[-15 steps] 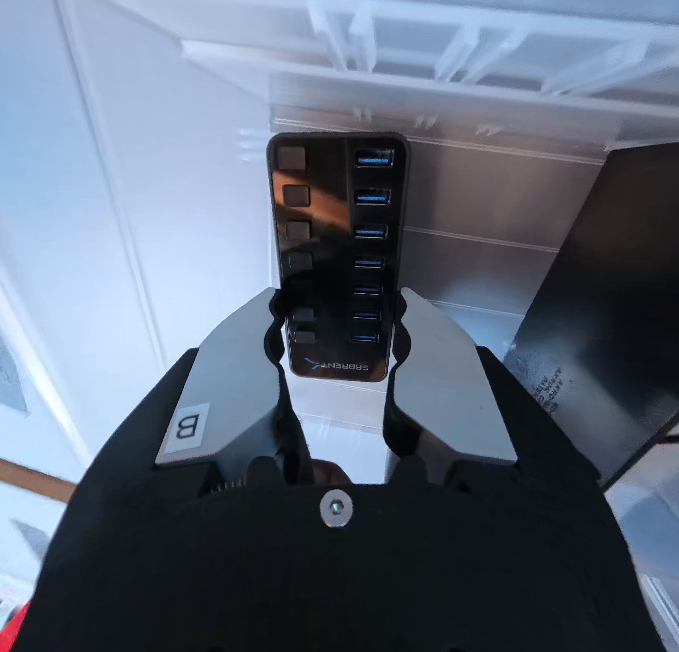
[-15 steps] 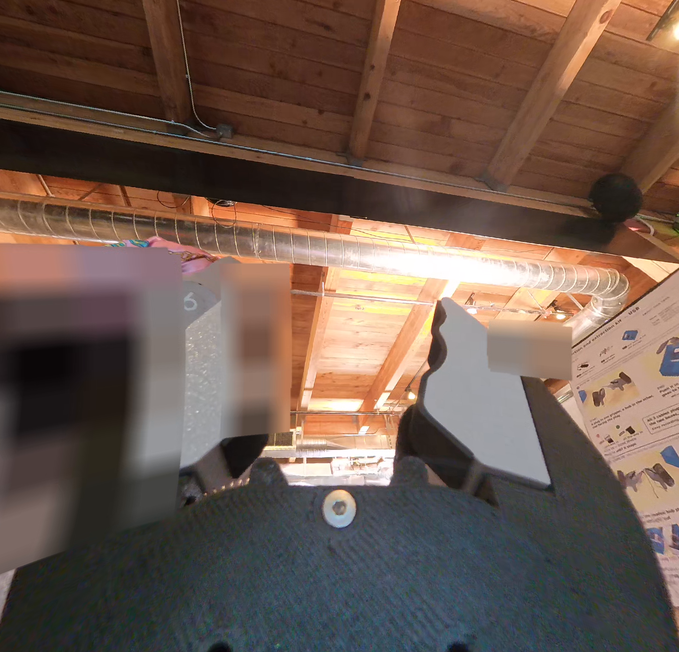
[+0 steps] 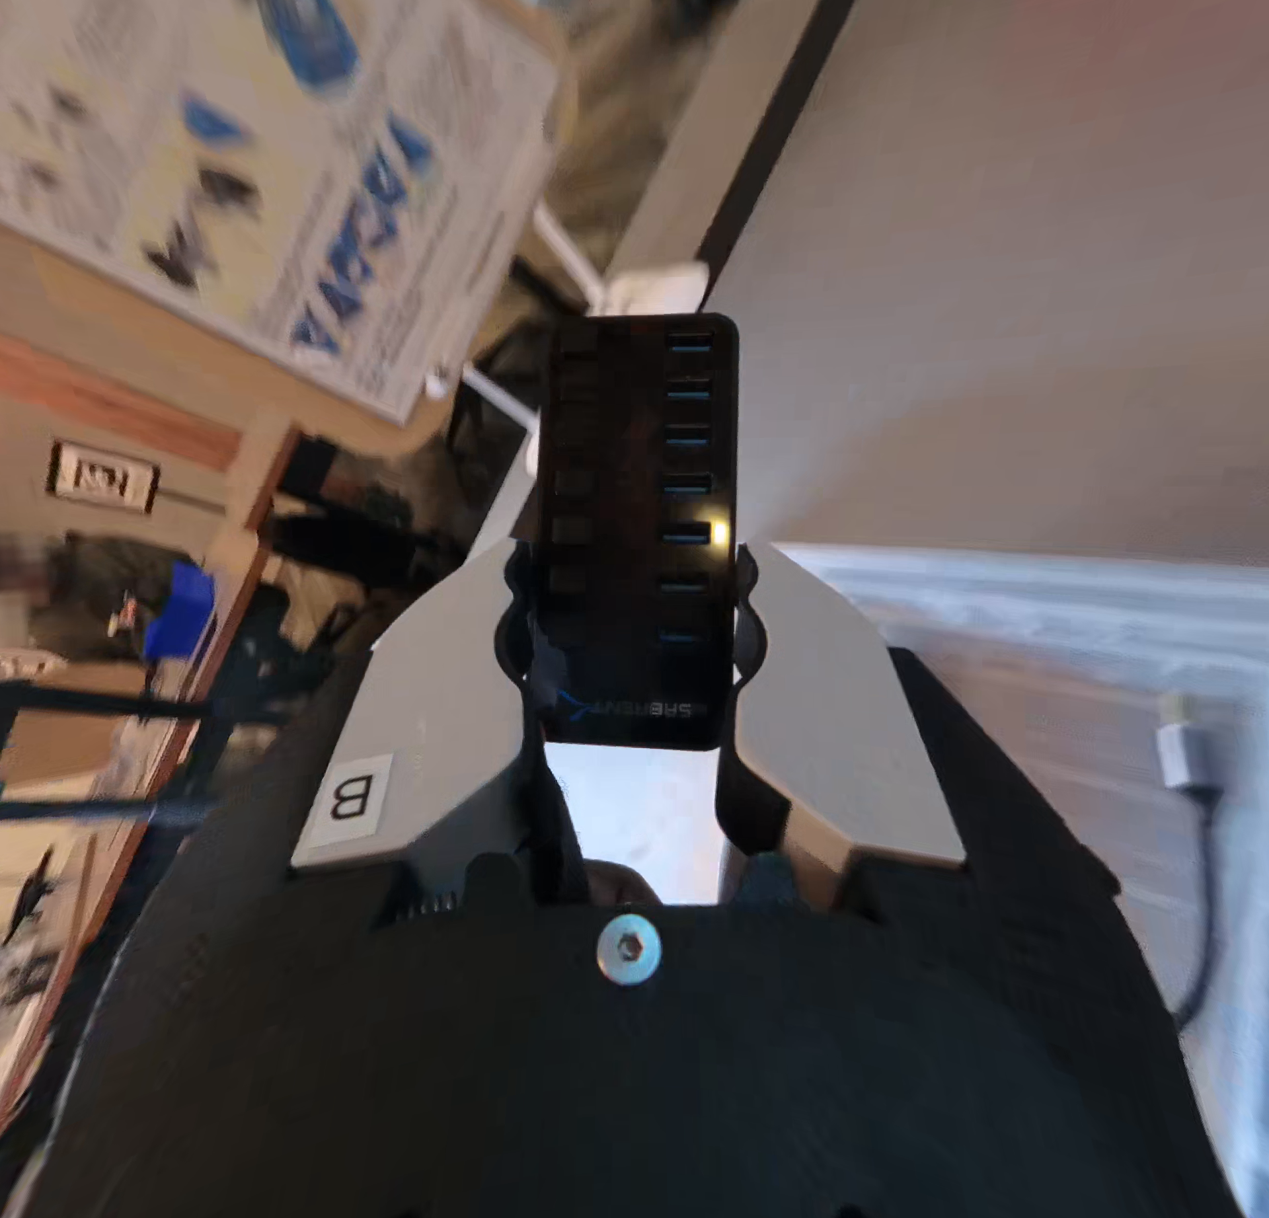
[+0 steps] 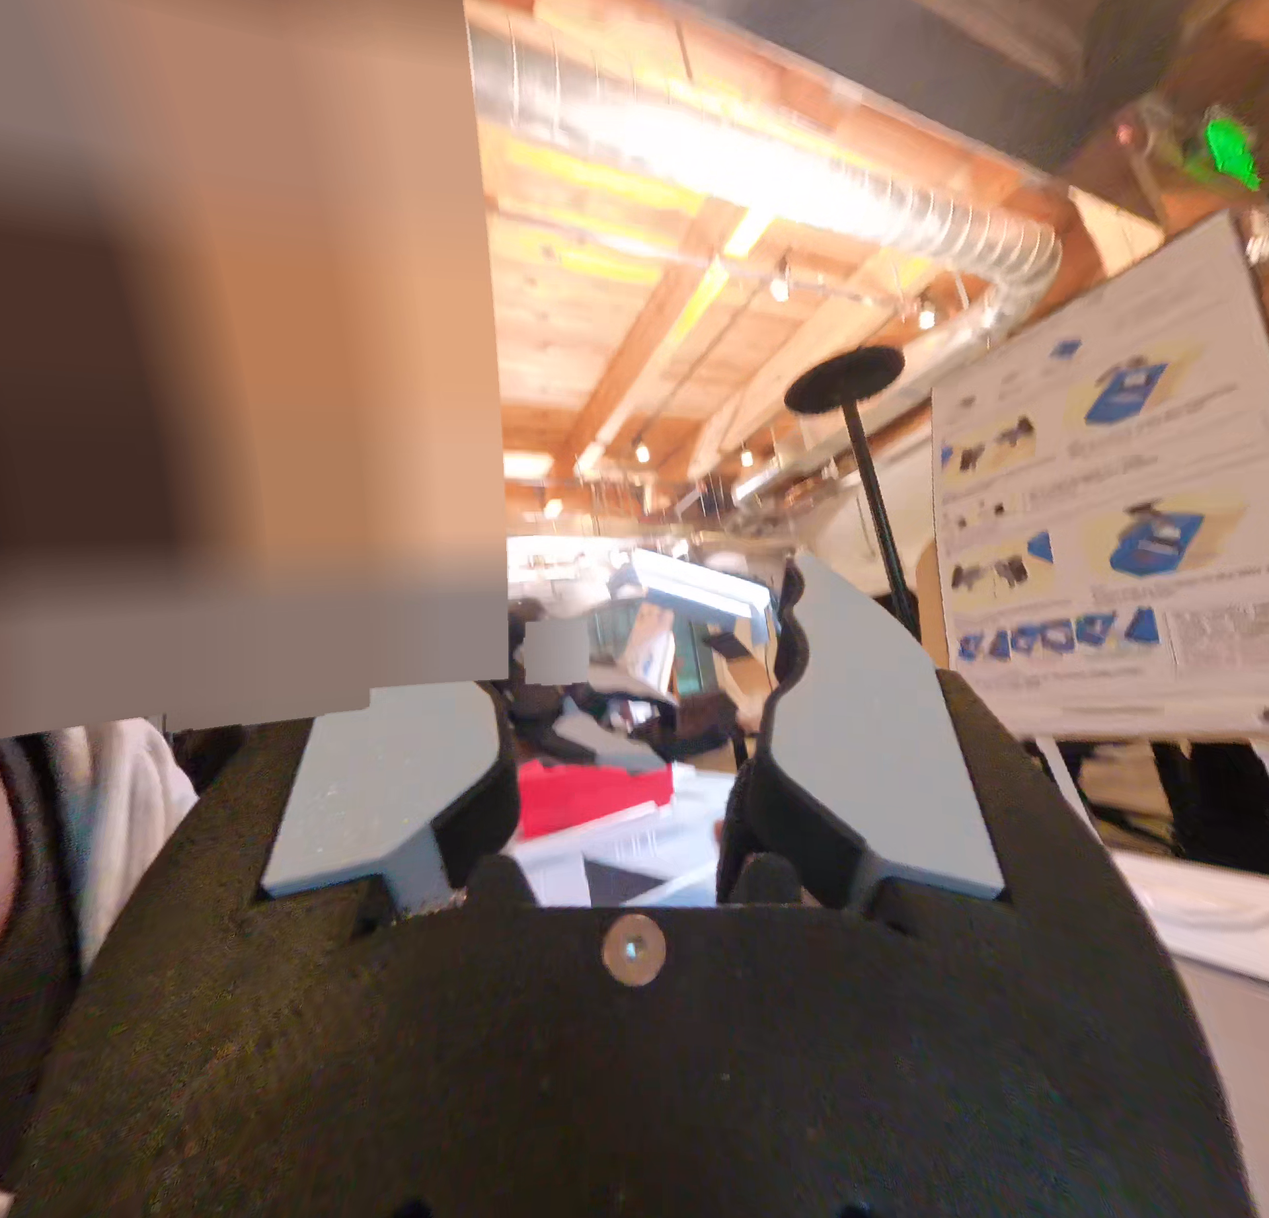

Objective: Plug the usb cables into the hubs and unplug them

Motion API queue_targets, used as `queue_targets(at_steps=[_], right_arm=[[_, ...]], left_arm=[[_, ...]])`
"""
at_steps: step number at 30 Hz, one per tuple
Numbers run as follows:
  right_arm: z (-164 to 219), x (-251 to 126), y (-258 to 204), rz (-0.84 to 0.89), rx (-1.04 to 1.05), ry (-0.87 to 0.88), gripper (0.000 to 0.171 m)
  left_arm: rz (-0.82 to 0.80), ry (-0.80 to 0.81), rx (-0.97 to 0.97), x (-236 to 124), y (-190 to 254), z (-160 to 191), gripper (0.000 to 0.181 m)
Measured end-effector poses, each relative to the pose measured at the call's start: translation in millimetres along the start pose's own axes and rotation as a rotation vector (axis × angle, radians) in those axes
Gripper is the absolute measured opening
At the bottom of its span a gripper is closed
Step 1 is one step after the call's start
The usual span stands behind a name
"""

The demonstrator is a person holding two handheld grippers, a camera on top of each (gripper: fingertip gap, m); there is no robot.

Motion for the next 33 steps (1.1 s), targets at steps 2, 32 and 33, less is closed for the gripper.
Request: queue_targets(at_steps=[2,32,33], right_arm=[[22.1,3.5,-2.3,0.019,-0.063,-0.146,0.069],[147.3,-44.2,-10.4,-0.257,-0.515,-1.213,0.06],[150.1,-46.8,-5.7,-0.248,-0.522,-1.23,0.06]], left_arm=[[0.033,0.157,-0.016,-12.6,27.3,-30.1,0.057],[0.304,0.378,-0.598,-84.1,143.9,15.4,0.059],[0.278,0.302,-0.587,-83.0,141.9,25.4,0.059]])
Point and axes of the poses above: each gripper's, where its closed fingertips meet, x out along the fingers, z out of its underside, y = z × x across the jaws, the point moved 3 cm from there along -x, back along the fingers, and after that the axes turned 9 degrees about z, right-handed, at the moved point
